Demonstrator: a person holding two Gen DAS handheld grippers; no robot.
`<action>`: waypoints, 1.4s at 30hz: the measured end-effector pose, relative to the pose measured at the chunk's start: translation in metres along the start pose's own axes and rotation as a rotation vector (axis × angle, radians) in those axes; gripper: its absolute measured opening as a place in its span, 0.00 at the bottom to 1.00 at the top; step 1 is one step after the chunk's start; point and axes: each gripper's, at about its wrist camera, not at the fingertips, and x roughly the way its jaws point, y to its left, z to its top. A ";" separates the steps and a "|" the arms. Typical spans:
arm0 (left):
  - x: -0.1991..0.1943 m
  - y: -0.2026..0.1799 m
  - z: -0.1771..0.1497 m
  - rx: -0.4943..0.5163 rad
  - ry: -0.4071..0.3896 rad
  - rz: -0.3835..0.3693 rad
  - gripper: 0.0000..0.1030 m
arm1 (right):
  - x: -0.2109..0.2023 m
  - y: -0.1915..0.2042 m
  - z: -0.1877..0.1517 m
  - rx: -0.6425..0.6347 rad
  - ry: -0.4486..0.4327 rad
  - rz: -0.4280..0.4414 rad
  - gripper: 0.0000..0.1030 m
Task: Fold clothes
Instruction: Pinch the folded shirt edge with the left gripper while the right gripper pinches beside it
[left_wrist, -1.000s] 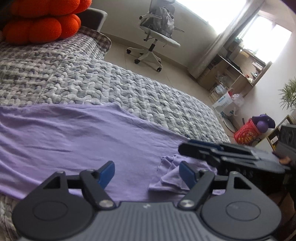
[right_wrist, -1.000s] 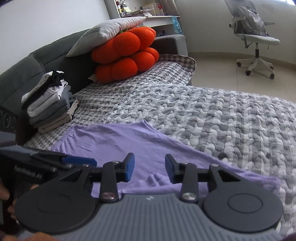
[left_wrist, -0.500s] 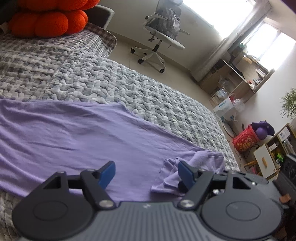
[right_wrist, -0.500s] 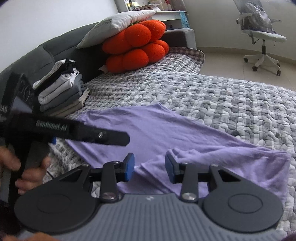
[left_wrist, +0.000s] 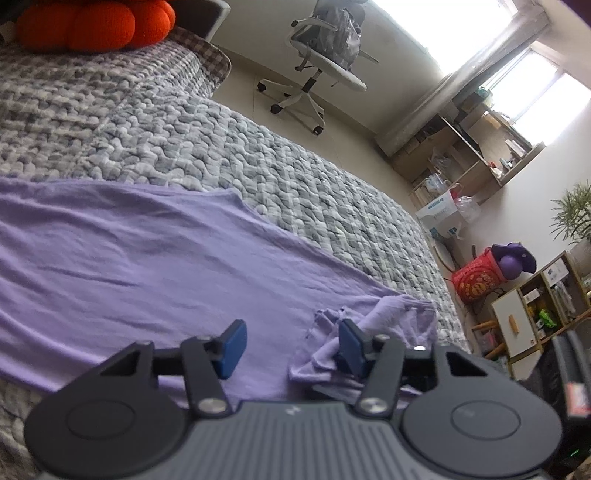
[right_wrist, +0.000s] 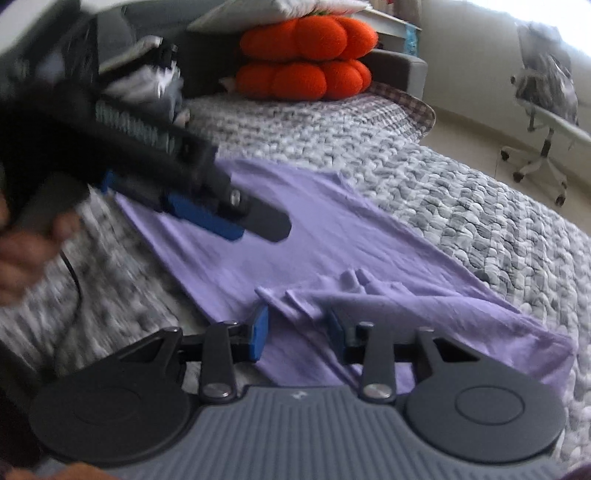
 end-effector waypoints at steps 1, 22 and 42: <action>0.001 0.000 0.000 -0.006 0.006 -0.008 0.54 | 0.001 0.001 -0.001 -0.020 -0.004 -0.022 0.07; 0.043 -0.016 -0.005 -0.087 0.141 -0.120 0.52 | -0.030 -0.004 -0.005 0.027 0.009 0.079 0.01; 0.044 -0.031 -0.010 -0.047 -0.010 -0.067 0.01 | -0.035 0.007 0.000 0.067 -0.032 0.050 0.01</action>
